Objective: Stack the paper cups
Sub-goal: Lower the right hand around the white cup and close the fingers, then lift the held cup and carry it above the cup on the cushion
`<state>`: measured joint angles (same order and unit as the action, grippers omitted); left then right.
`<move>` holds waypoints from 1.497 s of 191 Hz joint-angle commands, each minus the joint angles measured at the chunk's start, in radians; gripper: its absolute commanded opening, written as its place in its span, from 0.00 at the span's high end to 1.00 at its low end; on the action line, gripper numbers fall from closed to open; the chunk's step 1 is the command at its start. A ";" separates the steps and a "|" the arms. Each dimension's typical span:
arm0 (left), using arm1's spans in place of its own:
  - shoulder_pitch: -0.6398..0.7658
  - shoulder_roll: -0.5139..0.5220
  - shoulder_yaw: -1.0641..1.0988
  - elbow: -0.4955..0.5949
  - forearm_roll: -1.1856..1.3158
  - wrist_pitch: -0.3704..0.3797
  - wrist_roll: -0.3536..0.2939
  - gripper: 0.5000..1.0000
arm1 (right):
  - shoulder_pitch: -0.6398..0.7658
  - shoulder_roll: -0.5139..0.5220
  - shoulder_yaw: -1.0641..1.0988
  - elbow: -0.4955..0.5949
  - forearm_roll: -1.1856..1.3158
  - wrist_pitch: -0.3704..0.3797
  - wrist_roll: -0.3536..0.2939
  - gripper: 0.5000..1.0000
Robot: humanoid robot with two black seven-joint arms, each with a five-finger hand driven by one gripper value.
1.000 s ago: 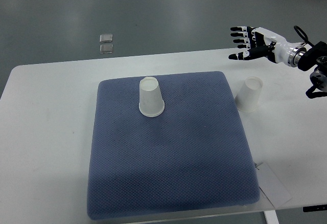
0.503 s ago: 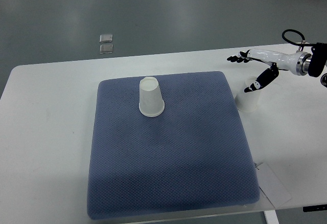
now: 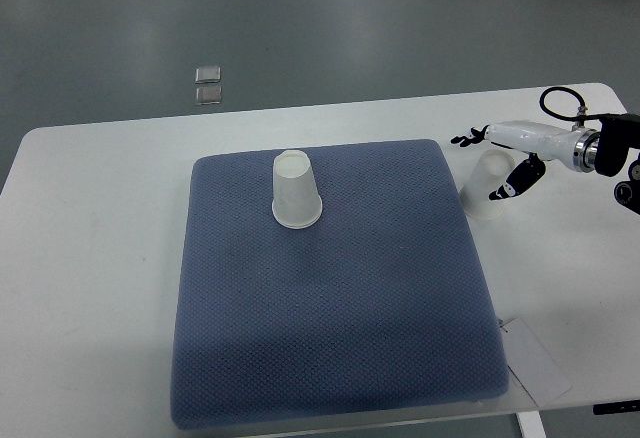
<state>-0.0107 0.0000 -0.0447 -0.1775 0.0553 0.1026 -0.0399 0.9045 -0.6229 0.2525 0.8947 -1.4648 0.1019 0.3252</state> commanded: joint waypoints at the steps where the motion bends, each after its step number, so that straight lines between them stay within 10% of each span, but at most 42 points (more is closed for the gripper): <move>1: 0.000 0.000 0.000 0.000 0.000 0.000 0.000 0.00 | -0.001 0.002 -0.007 -0.016 -0.014 -0.001 0.000 0.28; 157: 0.000 0.000 0.000 0.000 0.000 0.000 0.000 0.00 | -0.001 0.042 -0.045 -0.118 -0.040 -0.025 0.000 0.41; 248: 0.000 0.000 0.000 0.001 0.000 0.000 0.000 0.00 | 0.033 0.042 -0.047 -0.149 -0.038 -0.021 0.002 0.90; 286: 0.000 0.000 0.000 0.000 0.000 0.000 0.000 0.00 | 0.122 0.029 -0.044 -0.138 -0.031 -0.008 0.015 0.90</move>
<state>-0.0107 0.0000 -0.0447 -0.1777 0.0552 0.1028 -0.0399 0.9733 -0.5886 0.2063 0.7480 -1.5012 0.0871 0.3318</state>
